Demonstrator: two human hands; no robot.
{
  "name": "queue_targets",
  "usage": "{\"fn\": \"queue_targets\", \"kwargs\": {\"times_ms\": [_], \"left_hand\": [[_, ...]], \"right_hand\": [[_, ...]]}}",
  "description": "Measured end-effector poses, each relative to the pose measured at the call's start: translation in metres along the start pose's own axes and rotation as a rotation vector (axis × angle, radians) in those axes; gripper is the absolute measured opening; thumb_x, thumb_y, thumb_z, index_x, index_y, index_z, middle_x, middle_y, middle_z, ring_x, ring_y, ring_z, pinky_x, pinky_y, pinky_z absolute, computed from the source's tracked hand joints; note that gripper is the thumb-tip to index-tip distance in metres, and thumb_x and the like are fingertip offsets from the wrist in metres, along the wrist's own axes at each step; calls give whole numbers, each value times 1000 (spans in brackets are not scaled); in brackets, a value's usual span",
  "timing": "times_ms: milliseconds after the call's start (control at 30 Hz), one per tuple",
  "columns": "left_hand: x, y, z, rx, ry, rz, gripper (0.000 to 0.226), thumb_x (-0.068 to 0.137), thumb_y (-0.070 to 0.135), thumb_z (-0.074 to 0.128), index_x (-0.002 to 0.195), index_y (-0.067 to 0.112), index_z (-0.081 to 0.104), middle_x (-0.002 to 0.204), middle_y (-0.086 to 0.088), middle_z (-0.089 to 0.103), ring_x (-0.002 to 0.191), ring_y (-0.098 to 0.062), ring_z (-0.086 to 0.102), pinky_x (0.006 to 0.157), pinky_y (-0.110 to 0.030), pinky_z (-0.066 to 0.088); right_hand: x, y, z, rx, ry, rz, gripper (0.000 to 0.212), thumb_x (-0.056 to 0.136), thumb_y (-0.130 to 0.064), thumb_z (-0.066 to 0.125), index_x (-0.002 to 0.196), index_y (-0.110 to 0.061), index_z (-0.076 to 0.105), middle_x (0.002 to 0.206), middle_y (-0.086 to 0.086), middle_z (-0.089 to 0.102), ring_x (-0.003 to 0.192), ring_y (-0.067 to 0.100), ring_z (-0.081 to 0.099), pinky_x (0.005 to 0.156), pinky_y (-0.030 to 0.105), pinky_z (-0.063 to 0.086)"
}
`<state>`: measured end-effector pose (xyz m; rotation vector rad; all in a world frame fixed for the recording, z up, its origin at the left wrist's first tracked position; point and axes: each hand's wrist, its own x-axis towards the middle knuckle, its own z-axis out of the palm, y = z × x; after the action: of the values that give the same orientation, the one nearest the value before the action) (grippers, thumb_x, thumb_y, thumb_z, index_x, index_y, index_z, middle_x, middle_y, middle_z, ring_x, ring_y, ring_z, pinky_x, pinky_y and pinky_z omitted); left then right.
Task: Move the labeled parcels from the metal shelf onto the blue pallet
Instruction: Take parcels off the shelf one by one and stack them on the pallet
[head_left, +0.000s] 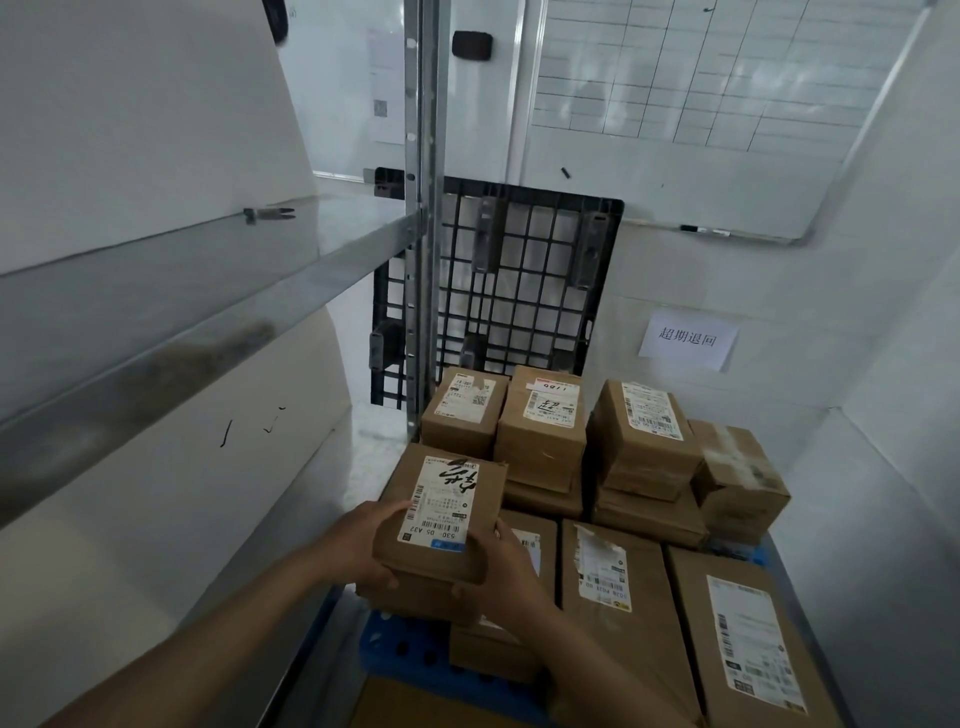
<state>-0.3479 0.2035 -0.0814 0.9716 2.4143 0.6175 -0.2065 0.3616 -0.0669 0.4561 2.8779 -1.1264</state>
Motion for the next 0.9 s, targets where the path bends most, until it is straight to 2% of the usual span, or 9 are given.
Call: {"fn": "queue_targets", "kwargs": {"times_ms": [367,467,533,667,733,900], "left_hand": [[3,6,1,2,13,-3,101,66,29,81,145,27,18,149,-4,22,134,-22,30,110,-37,37],[-3,10,-1,-32,38,4,96,70,30,78,145,28,18,151,-1,19,136,-22,28,108,-38,38],[-7,13,-4,-56,52,19,86,75,31,74,144,27,23,151,-2,23,135,-21,31,107,-36,40],[-18,20,-10,-31,148,59,64,86,29,63,141,21,31,147,-4,33,132,-20,38,104,-31,39],[-22,20,-8,-21,187,66,60,88,27,60,141,22,32,146,-3,36,131,-19,40,104,-32,40],[-37,15,-6,-3,227,19,60,88,26,61,141,21,34,144,-3,42,128,-19,45,103,-31,41]], "right_hand": [[2,-5,-11,-59,-62,59,67,82,-20,66,140,-21,34,148,1,25,134,20,33,111,29,32],[-2,-7,-18,-96,-36,30,61,84,-19,63,138,-22,37,148,1,28,135,19,32,110,28,30],[-7,-11,-24,-120,-11,-9,57,87,-18,60,138,-22,37,148,0,30,138,18,28,110,27,28],[-8,-18,-26,-180,47,-31,45,88,-17,57,131,-18,45,137,0,46,127,16,43,101,22,37],[-4,-24,-21,-203,53,16,48,88,-18,56,135,-17,42,138,2,46,127,17,43,102,28,41],[-5,-37,-10,-238,25,8,56,90,-17,54,142,-18,32,147,2,35,136,20,32,111,36,34]]}}
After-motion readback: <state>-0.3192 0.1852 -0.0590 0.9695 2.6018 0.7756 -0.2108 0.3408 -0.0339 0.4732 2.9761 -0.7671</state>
